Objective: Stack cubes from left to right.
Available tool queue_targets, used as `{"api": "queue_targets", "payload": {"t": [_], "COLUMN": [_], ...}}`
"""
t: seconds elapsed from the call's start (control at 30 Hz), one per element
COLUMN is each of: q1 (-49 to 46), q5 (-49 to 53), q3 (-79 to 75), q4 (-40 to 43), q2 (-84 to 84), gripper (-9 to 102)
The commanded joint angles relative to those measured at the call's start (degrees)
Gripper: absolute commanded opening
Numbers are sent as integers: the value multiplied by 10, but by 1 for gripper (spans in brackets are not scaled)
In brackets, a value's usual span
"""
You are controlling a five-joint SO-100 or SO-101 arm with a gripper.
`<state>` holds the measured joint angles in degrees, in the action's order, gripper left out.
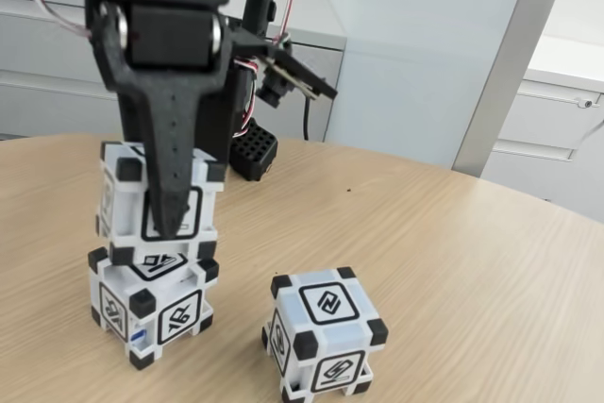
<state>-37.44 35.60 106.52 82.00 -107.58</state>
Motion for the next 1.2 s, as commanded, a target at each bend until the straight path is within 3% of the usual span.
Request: {"api": "queue_targets", "payload": {"t": [0.0,0.53,0.93,1.17], "q1": [2,1,4,27], "q5": [5,11,-15,10], "q3": [-3,-2,-11,-13], "q4": [-6,-13,1,84], "q2": [-10,-9,-22,-22], "gripper": [20,33,35,35]}}
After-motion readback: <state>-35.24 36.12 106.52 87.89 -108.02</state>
